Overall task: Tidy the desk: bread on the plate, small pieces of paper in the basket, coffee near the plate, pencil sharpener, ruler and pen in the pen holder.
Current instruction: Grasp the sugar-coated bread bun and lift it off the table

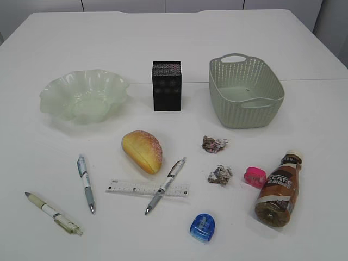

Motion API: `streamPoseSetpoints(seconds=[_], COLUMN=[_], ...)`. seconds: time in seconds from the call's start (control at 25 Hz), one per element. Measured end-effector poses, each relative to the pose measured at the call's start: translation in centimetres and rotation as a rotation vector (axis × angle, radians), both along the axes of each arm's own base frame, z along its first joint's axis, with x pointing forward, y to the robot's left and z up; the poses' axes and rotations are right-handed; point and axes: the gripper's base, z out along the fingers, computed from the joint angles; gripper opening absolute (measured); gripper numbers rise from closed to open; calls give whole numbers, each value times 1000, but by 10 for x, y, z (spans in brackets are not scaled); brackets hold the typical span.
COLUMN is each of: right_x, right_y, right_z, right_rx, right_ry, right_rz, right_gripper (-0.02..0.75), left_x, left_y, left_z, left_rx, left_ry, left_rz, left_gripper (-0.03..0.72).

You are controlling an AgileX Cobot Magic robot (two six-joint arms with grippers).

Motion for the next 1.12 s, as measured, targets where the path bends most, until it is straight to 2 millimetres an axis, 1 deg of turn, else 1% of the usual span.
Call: streamPoseSetpoints(seconds=[1.12], right_x=[0], right_y=[0], right_z=[0], right_rx=[0], right_ry=[0], right_rz=[0], right_gripper=[574], left_x=[0], left_y=[0], left_z=[0], left_rx=[-5], left_ry=[0], left_rz=[-3], left_gripper=[237])
